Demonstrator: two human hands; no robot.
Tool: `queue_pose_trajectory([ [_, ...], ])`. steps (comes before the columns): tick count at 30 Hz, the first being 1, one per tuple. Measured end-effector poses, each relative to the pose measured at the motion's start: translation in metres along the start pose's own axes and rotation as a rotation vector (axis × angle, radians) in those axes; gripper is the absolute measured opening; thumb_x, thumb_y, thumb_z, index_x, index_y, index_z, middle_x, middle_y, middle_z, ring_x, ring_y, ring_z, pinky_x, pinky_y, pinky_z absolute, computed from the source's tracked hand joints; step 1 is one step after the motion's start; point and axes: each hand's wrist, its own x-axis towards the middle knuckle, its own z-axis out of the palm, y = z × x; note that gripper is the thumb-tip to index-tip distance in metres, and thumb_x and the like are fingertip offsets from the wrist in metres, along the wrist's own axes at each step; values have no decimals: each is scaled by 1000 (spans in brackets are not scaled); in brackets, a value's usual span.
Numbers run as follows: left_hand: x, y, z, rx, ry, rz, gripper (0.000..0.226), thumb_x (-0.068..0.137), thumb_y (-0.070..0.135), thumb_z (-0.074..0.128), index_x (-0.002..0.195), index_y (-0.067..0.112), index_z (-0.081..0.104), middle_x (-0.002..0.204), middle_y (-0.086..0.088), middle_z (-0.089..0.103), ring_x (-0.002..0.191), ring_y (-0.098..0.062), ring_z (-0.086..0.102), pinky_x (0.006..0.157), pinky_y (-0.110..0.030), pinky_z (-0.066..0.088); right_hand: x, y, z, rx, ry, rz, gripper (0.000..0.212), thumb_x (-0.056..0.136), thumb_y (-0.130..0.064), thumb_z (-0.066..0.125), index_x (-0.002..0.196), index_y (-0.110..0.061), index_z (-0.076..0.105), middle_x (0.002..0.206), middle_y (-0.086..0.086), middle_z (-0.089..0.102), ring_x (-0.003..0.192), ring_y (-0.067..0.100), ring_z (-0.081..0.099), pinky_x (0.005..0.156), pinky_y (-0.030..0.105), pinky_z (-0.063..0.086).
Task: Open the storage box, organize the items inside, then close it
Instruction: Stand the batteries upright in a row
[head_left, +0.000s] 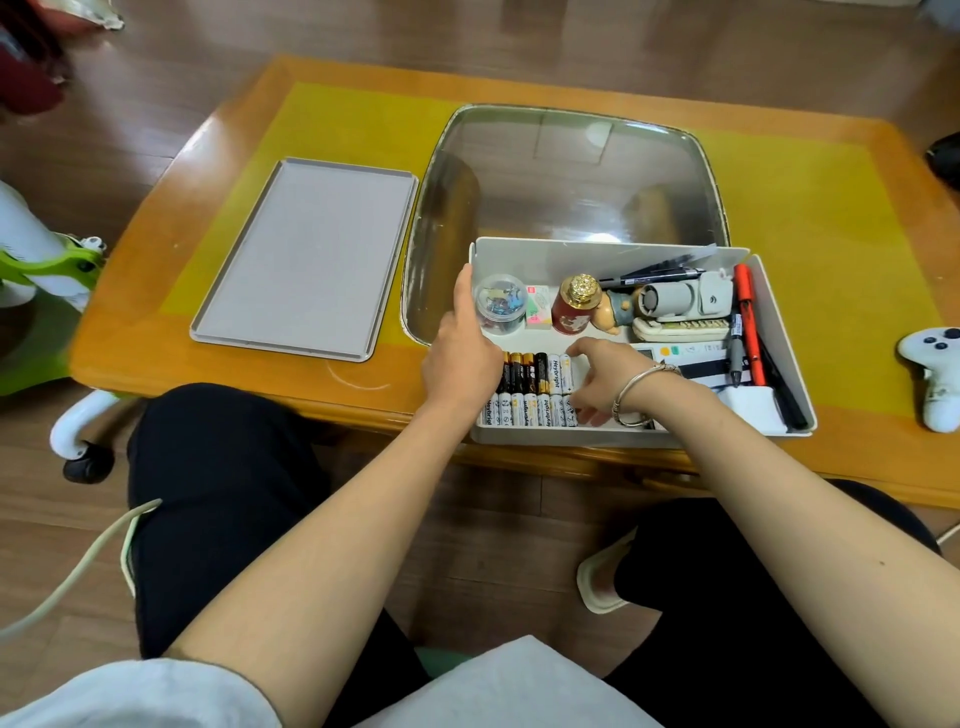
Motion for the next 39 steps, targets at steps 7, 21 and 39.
queue_pose_trajectory([
  [7, -1, 1, -1, 2, -6, -2, 85, 90, 13, 61, 151, 33, 4, 126, -5, 57, 100, -19, 59, 69, -38, 56, -5, 4, -2, 143, -54, -17, 63, 85, -5, 65, 139, -16, 34, 89, 11, 69, 73, 24, 71, 70, 39, 60],
  [21, -3, 4, -4, 1, -25, -9, 84, 91, 12, 59, 152, 32, 4, 128, -5, 56, 104, -21, 59, 73, -41, 56, 7, 13, -8, -298, 273, -15, 37, 82, -4, 54, 117, -15, 61, 111, 17, 61, 102, 33, 58, 84, 36, 49],
  [39, -2, 4, -4, -4, -19, -7, 84, 90, 11, 60, 152, 32, 6, 125, -5, 57, 102, -20, 59, 72, -43, 57, -13, 14, -12, 64, -116, 5, 28, 79, 5, 66, 102, -11, 61, 87, 12, 72, 78, 26, 70, 75, 40, 59],
])
